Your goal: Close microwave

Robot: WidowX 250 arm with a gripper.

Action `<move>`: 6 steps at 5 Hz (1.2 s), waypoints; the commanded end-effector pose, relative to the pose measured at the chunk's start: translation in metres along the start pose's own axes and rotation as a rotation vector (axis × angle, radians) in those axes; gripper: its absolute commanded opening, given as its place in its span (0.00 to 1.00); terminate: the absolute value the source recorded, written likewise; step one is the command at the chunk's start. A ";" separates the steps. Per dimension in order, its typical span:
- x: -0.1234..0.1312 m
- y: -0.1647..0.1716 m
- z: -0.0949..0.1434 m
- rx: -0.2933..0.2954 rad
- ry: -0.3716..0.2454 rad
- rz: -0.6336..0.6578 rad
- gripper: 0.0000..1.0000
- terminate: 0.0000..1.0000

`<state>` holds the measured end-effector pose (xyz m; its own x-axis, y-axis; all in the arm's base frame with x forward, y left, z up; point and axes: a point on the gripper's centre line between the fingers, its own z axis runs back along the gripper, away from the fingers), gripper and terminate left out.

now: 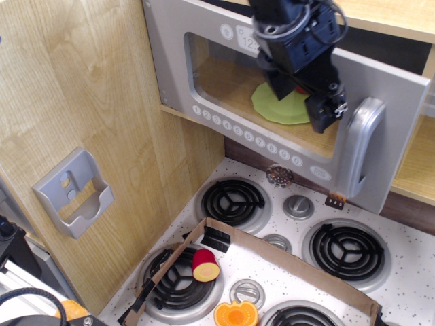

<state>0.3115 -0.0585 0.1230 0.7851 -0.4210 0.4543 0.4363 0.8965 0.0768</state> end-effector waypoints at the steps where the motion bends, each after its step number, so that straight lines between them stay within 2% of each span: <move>1: 0.038 -0.003 0.014 0.032 -0.093 -0.057 1.00 0.00; 3: 0.047 -0.005 0.016 0.067 -0.168 -0.085 1.00 0.00; 4: 0.050 -0.006 0.018 0.081 -0.187 -0.087 1.00 0.00; 6: 0.054 -0.008 0.020 0.082 -0.172 -0.095 1.00 0.00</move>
<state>0.3377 -0.0765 0.1373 0.6852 -0.4837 0.5446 0.4681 0.8653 0.1795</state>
